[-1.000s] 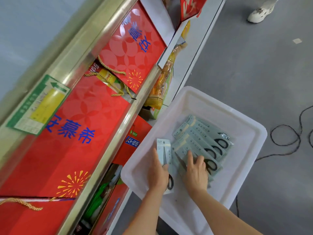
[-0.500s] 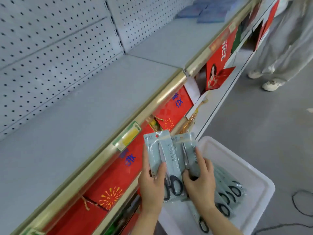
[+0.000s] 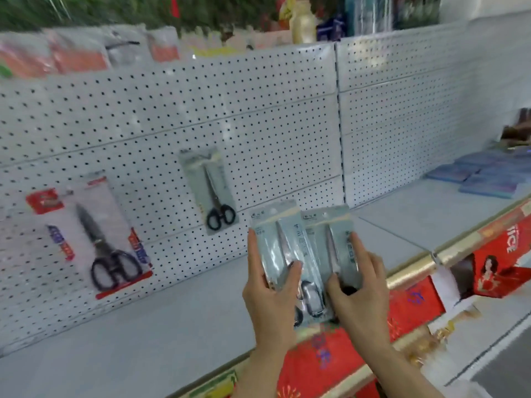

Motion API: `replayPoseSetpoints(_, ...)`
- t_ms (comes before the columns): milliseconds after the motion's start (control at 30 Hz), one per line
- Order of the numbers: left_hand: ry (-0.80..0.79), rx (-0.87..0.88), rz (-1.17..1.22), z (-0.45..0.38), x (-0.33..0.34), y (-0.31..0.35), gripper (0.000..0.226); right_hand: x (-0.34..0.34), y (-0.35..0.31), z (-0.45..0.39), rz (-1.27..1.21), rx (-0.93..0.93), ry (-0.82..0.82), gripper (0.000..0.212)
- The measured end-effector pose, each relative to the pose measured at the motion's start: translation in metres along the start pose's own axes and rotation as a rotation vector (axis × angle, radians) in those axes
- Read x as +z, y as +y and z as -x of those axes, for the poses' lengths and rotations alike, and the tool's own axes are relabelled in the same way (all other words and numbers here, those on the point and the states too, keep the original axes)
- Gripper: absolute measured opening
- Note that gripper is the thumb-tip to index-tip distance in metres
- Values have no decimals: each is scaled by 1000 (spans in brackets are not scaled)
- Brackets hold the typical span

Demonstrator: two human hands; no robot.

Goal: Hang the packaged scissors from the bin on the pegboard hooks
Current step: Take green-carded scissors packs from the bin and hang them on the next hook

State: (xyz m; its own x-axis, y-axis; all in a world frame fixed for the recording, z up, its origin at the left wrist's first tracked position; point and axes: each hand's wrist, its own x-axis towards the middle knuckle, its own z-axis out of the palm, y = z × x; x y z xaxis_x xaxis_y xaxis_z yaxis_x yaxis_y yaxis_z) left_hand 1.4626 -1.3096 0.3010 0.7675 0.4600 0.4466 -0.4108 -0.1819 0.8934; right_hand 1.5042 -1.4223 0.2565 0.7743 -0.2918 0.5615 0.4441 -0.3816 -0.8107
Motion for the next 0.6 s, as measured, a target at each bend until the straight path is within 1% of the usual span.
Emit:
replayPoseSetpoints(100,84,92,-59,-19,-21,15,87,10,-25,-7,-58,-14,-20,77)
replayPoseSetpoints(167,103,155,-137,-32,-32,21,90,14,-35,-11,-86,-19,-26,77)
replayPoseSetpoints(267,133,203,-169,-53,-39,30,90,17,-44,-18,-110,-6,-27,77)
replayPoseSetpoints(400,151,186,-116,-83,-40,37,89,17,-53,-26,-139,-16,-35,76)
replayPoseSetpoints(600,188,179,-164,-119,-41,29,90,22,-62,-34,-196,-74,-82,75)
